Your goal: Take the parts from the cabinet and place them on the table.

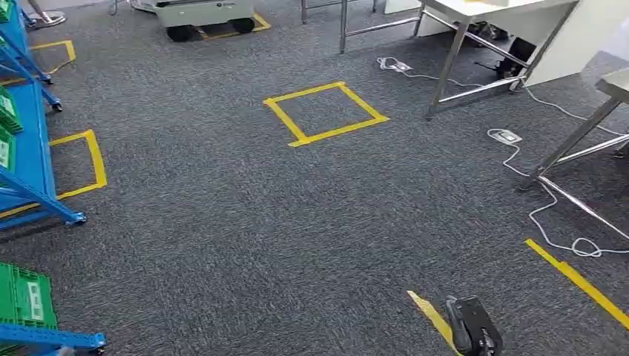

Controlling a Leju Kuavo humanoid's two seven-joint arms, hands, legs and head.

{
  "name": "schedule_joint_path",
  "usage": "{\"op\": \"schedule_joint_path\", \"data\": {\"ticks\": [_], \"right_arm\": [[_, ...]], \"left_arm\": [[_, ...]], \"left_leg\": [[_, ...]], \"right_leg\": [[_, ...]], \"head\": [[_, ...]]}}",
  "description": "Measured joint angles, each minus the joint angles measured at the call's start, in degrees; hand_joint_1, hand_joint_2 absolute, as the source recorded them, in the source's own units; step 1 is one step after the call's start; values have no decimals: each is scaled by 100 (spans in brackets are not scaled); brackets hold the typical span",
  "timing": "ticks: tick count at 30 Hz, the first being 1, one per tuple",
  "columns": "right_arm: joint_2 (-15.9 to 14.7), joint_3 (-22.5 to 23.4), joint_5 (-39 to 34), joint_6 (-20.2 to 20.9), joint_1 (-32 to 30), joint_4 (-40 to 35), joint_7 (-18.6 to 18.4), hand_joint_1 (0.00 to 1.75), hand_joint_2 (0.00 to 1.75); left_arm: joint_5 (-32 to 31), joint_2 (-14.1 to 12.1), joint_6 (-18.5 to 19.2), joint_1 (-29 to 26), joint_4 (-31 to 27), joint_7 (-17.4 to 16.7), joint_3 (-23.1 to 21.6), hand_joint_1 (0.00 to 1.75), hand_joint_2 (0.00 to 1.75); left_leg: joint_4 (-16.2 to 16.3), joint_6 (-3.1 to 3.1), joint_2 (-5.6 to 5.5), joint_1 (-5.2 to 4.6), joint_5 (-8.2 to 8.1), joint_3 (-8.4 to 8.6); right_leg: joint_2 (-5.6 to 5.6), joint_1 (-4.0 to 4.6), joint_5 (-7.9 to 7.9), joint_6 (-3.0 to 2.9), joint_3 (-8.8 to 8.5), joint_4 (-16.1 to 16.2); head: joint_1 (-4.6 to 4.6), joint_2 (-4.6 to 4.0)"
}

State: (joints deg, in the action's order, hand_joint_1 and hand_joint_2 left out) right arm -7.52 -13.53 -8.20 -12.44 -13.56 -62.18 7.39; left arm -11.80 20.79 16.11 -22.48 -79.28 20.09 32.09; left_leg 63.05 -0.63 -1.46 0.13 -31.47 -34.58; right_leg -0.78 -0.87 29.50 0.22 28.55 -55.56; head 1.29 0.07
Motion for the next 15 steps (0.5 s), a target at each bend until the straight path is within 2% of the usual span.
{"op": "schedule_joint_path", "data": {"ticks": [1, 2, 3, 4, 5, 6, 7, 8, 9, 12, 13, 14, 15], "right_arm": [[0, 0, -2, 0, -20, 0, 0, 0, 0], [0, 0, -2, -2, -27, 0, 0, 0, 0], [0, 0, -2, 0, -28, 0, -2, 0, 0], [0, 2, -2, 0, -25, 0, -2, 0, 0], [0, 2, -4, 0, -14, 0, -2, 0, 0], [0, 2, -13, 2, -1, 0, 0, 0, 0], [0, 2, -22, 4, 12, 0, 4, 0, 0], [0, 2, -26, 11, 27, 2, 15, 0, 0], [0, 0, -33, 11, 33, 2, 26, 0, 0], [0, 0, -35, 18, 94, 7, 37, 0, 0], [0, 0, -37, 18, 110, 7, 37, 0, 0], [0, 0, -37, 22, 119, 9, 42, 0, 0], [0, -2, -37, 24, 118, 9, 55, 0, 0]], "left_arm": [[0, 0, 0, 10, 0, 0, -5, 0, 0], [0, 0, 0, 8, 0, 0, -7, 0, 0], [0, 0, 0, 0, 7, 0, -7, 0, 0], [0, 0, -2, -16, 13, 0, -7, 0, 0], [2, 0, -4, -22, 13, 0, -7, 0, 0], [9, 0, -13, -28, 13, 0, -5, 0, 0], [20, 0, -24, -27, 13, 2, -4, 0, 0], [28, 0, -37, -24, 13, 0, -4, 0, 0], [31, 0, -44, -10, 13, 2, -9, 0, 0], [33, 0, -52, -71, 13, 2, -11, 0, 0], [33, -2, -55, -69, 13, 0, -7, 0, 0], [35, 0, -55, -72, 11, 2, -4, 0, 0], [35, -2, -59, -55, 13, 0, 2, 0, 0]], "left_leg": [[478, -21, 58, 13, -231, -219], [898, -37, 78, 23, -392, -412], [1145, -49, 83, 28, -443, -519], [1119, -53, 93, 31, -359, -490], [825, -47, 111, 31, -151, -330], [340, -27, 166, 27, 95, -72], [-171, 3, 285, 18, 298, 211], [-536, 42, 569, -15, 338, 418], [-621, 74, 563, -50, 340, 421], [-620, 152, 379, -80, 383, 344], [-691, 214, 321, -34, 447, 367], [-697, 247, 292, -26, 479, 342], [-694, 289, 230, -25, 509, 303]], "right_leg": [[102, 12, 6, -8, -3, -1], [194, 22, 13, -20, 1, -3], [278, 28, 16, -23, 6, -6], [362, 34, 18, -23, 10, -8], [445, 37, 24, -18, 13, -12], [519, 41, 33, -12, 8, -15], [581, 45, 42, 0, -36, -17], [629, 64, 51, 15, -52, -22], [693, 97, 77, 60, -41, -59], [860, 80, 47, 136, -64, -32], [828, 64, 102, 181, -37, -52], [515, 52, 253, 209, 24, -160], [281, 35, 525, 216, 134, -480]], "head": [[9, 0], [9, 0], [7, 0], [9, 0], [7, 0], [7, 0], [7, 0], [5, 0], [15, 0], [20, 0], [11, 0], [37, 0], [42, 0]]}}
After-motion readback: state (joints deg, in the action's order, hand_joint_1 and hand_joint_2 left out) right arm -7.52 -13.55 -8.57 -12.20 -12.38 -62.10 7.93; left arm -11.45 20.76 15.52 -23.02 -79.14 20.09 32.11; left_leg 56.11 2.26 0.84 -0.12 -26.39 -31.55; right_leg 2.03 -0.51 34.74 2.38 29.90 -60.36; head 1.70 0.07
